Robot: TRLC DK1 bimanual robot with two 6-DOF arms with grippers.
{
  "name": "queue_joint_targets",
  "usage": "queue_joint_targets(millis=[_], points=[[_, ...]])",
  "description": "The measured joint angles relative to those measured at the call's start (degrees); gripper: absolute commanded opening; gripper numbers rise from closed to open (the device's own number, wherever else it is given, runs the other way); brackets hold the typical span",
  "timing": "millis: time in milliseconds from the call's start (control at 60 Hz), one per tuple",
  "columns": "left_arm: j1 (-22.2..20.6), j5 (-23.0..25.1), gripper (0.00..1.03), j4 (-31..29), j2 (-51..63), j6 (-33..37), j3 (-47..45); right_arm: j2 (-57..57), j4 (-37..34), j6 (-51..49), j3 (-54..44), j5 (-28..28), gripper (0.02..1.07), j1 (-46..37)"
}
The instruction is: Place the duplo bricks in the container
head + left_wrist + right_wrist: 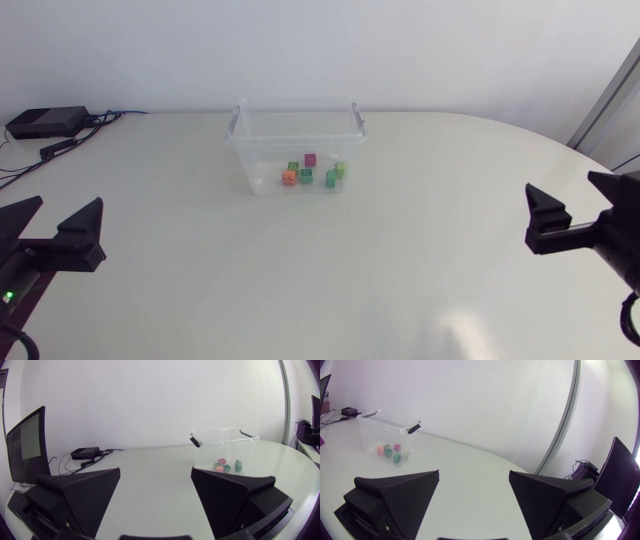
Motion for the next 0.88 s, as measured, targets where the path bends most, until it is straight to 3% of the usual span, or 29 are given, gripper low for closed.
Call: queue_joint_targets(millis=[883], points=[[-1.53,3.43,0.97,9.31,-11.67,-5.09,-14.93,-22.84,6.12,13.75,-20.33,-4.07,1.03,-0.02]])
